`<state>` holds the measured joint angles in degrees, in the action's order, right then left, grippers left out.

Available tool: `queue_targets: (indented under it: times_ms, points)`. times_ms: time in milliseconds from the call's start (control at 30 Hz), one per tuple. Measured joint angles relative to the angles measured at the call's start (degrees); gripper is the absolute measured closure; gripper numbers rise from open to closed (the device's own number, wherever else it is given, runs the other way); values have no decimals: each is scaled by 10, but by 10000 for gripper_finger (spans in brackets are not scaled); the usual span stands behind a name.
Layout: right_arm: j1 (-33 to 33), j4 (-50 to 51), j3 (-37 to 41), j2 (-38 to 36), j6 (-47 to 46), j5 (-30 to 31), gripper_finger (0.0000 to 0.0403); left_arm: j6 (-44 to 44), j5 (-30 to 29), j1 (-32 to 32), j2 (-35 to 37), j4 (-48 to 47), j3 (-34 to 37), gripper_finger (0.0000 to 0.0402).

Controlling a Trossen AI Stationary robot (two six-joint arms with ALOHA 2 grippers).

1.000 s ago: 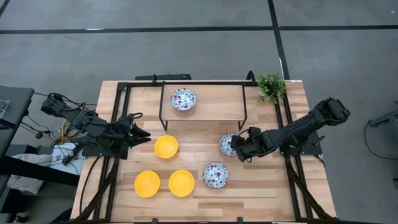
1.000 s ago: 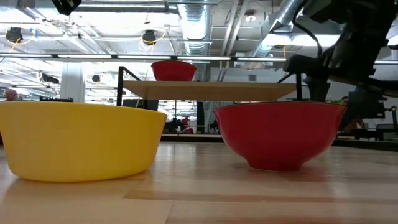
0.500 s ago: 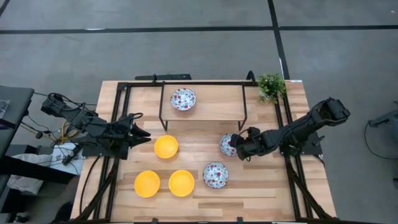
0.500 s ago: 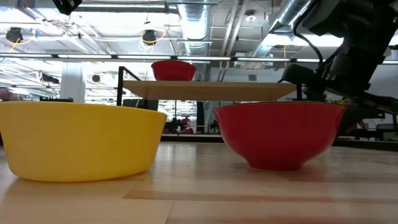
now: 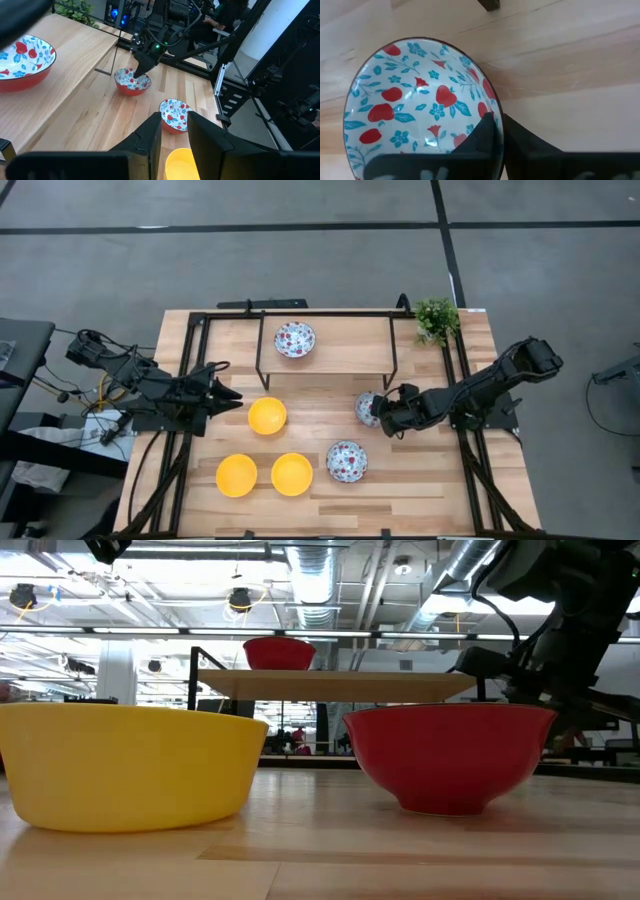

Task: Pick & Place Mini bowls
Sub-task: Stack the top red bowl on the red bowl on the shelf

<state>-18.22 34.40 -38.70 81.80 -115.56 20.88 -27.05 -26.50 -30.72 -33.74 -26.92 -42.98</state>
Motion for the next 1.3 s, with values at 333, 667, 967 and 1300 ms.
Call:
queue_targets:
  times_ms: [333, 667, 967, 1300]
  points:
    - [-9, -2, 0, 0, 5, -2, 398, -2, 0, 0, 0, 5, 0, 309]
    - [-28, -2, -44, -1, 69, 10, 400, -33, 0, 0, 0, 11, 0, 309]
    - [-15, -4, -162, -1, 258, 62, 402, -39, 0, 0, -17, 29, 0, 291]
    - [19, -6, -300, 0, 547, 161, 402, -30, -3, 1, -60, 96, 0, 225]
